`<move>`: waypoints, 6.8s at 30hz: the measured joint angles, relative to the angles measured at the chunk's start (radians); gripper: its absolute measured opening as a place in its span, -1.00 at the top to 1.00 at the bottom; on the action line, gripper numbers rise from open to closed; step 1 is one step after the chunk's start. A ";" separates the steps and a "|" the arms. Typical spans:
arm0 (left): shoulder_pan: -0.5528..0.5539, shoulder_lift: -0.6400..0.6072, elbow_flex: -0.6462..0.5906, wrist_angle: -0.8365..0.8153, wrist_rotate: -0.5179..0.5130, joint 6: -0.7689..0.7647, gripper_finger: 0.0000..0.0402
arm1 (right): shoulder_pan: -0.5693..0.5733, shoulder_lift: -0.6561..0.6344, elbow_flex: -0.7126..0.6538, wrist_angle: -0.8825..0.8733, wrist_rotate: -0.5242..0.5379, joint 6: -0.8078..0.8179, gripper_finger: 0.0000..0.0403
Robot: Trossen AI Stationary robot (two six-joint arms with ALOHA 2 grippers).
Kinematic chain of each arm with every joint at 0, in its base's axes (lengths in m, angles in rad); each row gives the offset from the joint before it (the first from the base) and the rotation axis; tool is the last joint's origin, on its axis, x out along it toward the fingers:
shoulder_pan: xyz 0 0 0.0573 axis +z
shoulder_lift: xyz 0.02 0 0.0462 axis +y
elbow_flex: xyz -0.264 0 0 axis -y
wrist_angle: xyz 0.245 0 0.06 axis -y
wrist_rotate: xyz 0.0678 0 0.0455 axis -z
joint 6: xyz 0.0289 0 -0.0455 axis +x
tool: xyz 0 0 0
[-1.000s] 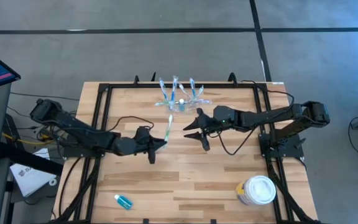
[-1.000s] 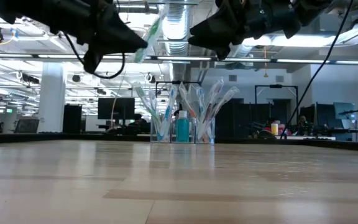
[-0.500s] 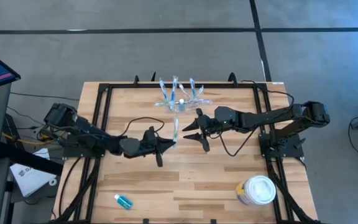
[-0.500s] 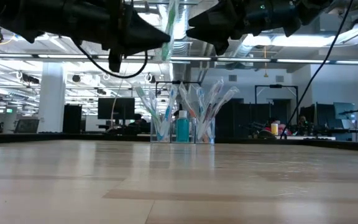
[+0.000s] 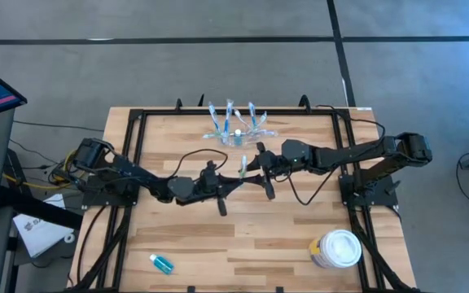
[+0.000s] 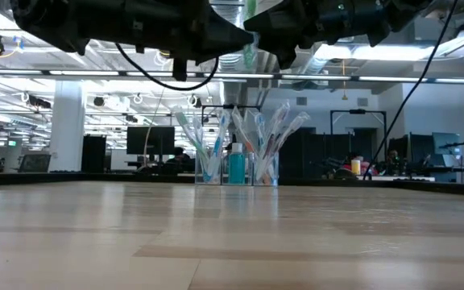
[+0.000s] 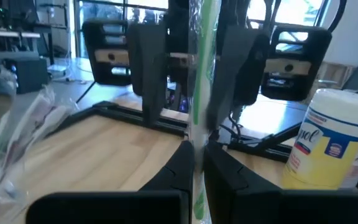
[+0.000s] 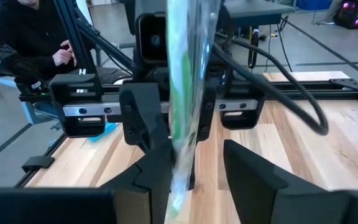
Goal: Pick & Place toothbrushing station
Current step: Put the green toothbrush into the transparent organizer
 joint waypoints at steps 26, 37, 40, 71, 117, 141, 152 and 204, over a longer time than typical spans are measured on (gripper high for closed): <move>0.000 -0.002 0.008 -0.016 -0.023 0.031 0.69 | 0.027 0.000 0.000 0.007 0.008 -0.080 0.94; 0.001 -0.185 -0.097 -0.020 -0.024 0.058 0.61 | 0.017 0.000 0.001 -0.022 0.006 -0.080 0.94; 0.008 -0.242 -0.105 -0.018 -0.017 0.097 0.60 | 0.013 0.000 0.001 -0.022 0.006 -0.079 0.94; 0.152 -0.239 -0.042 -0.018 0.241 0.161 -0.11 | -0.014 0.000 0.001 -0.010 0.009 -0.079 0.94; 0.174 -0.144 0.056 -0.001 0.219 0.103 0.78 | -0.015 0.000 0.000 -0.048 0.063 -0.078 0.94; 0.172 -0.144 0.050 -0.034 0.240 0.049 0.99 | -0.023 0.000 0.000 -0.081 0.159 -0.080 0.67; 0.157 -0.227 -0.041 -0.040 0.243 0.019 0.99 | -0.030 0.000 0.000 -0.082 0.160 -0.113 0.47; 0.579 -0.171 -0.185 0.154 0.142 0.099 0.99 | -0.065 0.000 0.000 -0.060 0.163 -0.115 0.37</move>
